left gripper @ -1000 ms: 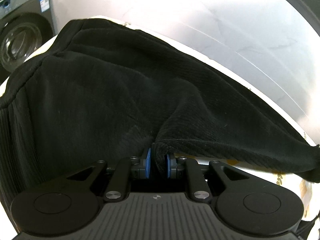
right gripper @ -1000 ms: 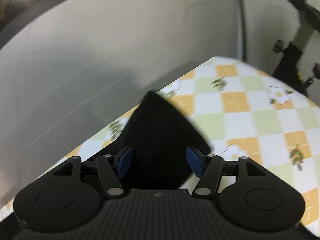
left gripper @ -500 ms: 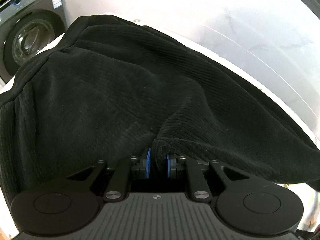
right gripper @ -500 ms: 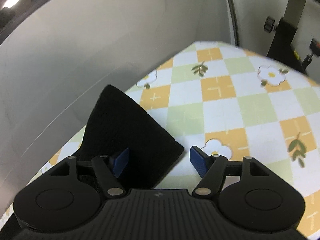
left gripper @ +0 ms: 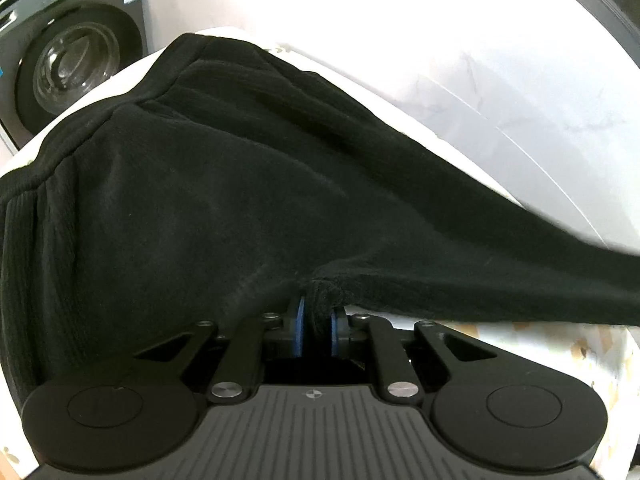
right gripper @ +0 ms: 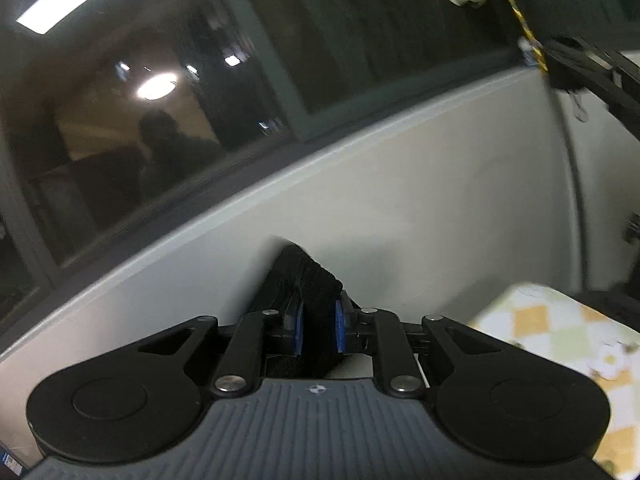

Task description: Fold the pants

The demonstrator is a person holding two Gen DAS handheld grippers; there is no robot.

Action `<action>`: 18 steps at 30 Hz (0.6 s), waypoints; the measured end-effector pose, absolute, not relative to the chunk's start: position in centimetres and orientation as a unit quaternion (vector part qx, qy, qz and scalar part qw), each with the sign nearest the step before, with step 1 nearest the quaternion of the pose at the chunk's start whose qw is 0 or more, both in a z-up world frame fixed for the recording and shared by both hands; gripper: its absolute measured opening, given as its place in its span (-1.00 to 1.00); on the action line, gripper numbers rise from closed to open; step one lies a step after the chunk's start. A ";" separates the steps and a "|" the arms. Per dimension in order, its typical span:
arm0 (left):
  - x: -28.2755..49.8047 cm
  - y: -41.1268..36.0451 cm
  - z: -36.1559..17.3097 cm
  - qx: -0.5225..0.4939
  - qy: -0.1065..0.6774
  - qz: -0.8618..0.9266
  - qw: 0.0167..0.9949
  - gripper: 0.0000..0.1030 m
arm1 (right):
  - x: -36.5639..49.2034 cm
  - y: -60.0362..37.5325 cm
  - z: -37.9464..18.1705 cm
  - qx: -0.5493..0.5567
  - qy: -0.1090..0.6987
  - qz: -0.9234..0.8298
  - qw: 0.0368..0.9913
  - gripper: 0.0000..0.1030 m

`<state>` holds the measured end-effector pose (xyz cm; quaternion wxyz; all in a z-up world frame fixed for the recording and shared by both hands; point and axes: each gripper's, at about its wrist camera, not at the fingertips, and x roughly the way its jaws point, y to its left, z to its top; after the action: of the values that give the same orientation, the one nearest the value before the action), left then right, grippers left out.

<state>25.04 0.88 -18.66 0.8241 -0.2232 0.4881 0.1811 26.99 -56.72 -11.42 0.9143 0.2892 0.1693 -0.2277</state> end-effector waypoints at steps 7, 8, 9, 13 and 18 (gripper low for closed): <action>23.9 0.7 -19.6 -0.193 0.510 0.181 0.818 -0.75 | 23.9 -58.8 -22.7 0.326 0.387 -0.279 0.816 -0.56; 23.8 0.7 -19.6 -0.190 0.511 0.181 0.818 -0.75 | 23.4 -58.6 -23.8 0.331 0.408 -0.291 0.800 -0.45; 23.6 0.8 -19.7 -0.189 0.511 0.180 0.819 -0.75 | 22.8 -58.3 -24.4 0.329 0.418 -0.302 0.791 -0.42; 23.3 1.0 -19.7 -0.185 0.513 0.178 0.819 -0.75 | 20.8 -56.6 -24.3 0.320 0.417 -0.309 0.793 -0.24; 23.4 1.1 -19.5 -0.187 0.512 0.178 0.819 -0.75 | 22.1 -55.3 -23.2 0.324 0.415 -0.267 0.807 0.10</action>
<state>23.39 1.13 -19.55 0.8193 -0.1867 0.5120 0.1781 22.12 -55.35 -23.21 0.8071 0.3243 0.4152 -0.2666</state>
